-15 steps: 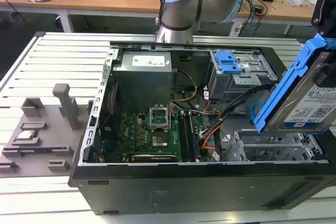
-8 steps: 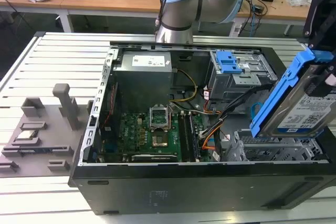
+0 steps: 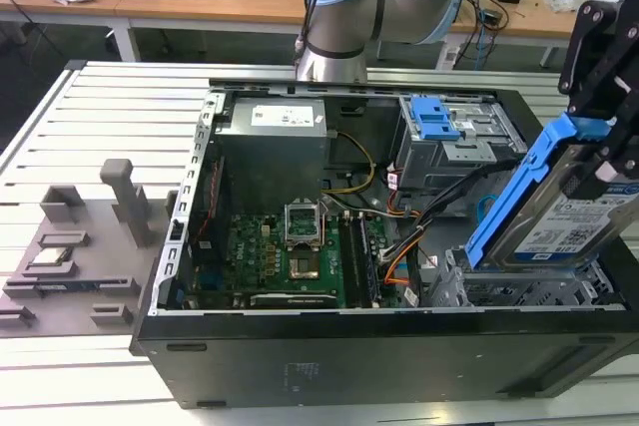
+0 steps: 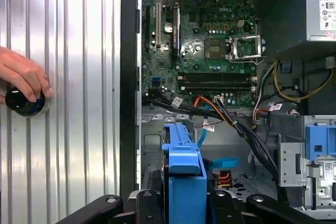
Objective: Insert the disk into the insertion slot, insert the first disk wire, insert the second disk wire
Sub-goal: 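Insert the disk into the insertion slot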
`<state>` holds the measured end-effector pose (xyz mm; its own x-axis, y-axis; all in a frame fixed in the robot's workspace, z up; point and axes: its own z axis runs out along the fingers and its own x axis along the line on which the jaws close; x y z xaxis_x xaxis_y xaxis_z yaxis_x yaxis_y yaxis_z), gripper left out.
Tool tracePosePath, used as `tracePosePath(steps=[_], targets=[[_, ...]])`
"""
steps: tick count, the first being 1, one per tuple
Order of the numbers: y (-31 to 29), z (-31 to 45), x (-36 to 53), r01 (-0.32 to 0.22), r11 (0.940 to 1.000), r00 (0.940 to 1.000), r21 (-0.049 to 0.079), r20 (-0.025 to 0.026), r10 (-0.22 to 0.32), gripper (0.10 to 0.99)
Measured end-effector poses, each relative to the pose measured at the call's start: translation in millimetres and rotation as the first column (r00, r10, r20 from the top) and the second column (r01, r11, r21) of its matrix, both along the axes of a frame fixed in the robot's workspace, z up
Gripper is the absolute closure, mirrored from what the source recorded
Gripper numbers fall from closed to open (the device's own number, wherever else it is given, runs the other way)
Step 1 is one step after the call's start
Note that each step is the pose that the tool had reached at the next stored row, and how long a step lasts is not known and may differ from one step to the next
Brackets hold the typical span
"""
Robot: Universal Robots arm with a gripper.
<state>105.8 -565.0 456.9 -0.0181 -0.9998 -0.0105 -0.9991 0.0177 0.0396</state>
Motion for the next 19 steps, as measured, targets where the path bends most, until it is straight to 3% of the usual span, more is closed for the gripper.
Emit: tracePosePath(steps=[2, 5, 19], targets=[[1.0, -3.3, 0.0, 0.000, 1.0000, 1.0000, 0.000, 0.0000, 0.000, 0.722], [8.5, -11.2, 0.0, 0.000, 1.0000, 1.0000, 0.000, 0.0000, 0.000, 0.722], [9.2, -40.5, 0.0, 0.000, 1.0000, 1.0000, 0.000, 0.0000, 0.000, 0.722]])
